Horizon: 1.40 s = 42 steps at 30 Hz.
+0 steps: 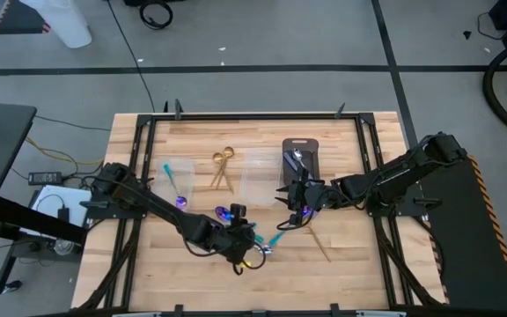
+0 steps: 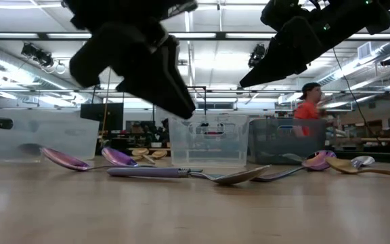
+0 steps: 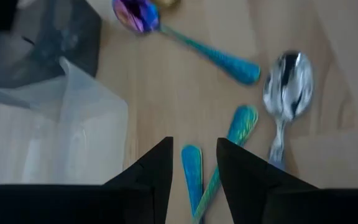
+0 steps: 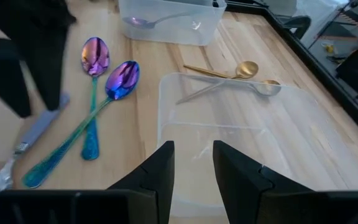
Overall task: Sort silverware by color (type)
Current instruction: Put the blue spoon into the left transparent bin
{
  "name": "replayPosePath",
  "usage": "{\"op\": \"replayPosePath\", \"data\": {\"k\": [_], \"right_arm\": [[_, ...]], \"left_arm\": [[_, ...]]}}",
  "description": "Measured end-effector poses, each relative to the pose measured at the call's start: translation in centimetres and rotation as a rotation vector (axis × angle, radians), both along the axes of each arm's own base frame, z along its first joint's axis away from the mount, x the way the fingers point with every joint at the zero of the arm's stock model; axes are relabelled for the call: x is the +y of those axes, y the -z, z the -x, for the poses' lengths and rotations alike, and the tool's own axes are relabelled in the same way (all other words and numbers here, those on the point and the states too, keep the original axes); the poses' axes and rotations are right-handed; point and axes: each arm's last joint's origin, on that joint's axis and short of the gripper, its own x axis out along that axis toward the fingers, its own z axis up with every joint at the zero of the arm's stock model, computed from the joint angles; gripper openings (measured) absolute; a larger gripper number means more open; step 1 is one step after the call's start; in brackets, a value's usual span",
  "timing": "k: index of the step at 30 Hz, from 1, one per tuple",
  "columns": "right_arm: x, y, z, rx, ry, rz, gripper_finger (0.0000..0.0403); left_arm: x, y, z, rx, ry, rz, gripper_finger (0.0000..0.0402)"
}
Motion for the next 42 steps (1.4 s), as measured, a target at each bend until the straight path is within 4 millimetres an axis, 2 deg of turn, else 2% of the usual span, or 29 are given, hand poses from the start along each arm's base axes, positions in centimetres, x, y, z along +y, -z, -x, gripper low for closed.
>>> {"op": "replayPosePath", "data": {"k": [5, 11, 16, 21, 25, 28, 33, 42], "right_arm": [[0.0, 0.0, 0.0, 0.002, -0.005, 0.003, 0.0121], [0.0, -0.1, 0.0, -0.005, -0.01, 0.01, 0.0121], [0.0, -0.1, -0.1, -0.013, -0.01, 0.008, 0.0121], [0.0, -0.1, -0.1, -0.012, -0.01, 0.009, 0.0121], [0.0, -0.1, -0.1, -0.01, -0.012, 0.012, 0.0121], [0.0, -0.1, -0.1, -0.009, -0.013, 0.014, 0.0121], [0.0, -0.1, -0.1, -0.009, -0.014, 0.014, 0.0121], [0.1, -0.2, -0.1, -0.019, -0.017, 0.01, 0.0121]], "left_arm": [[0.9, 0.9, 0.1, 0.017, -0.015, 0.012, 0.0133], [2.1, 1.6, -0.1, 0.061, 0.027, 0.114, 0.0133], [3.2, 1.2, -0.4, 0.079, 0.02, 0.2, 0.0133], [4.8, 0.7, -0.2, 0.119, -0.06, 0.313, 0.0133], [5.6, 0.9, -0.4, 0.157, -0.08, 0.415, 0.0133], [6.2, 1.5, -0.1, 0.223, -0.101, 0.421, 0.0133], [6.3, 1.7, 0.3, 0.272, -0.104, 0.401, 0.0133], [6.0, 1.5, -0.9, 0.168, -0.027, 0.383, 0.0133]]}}
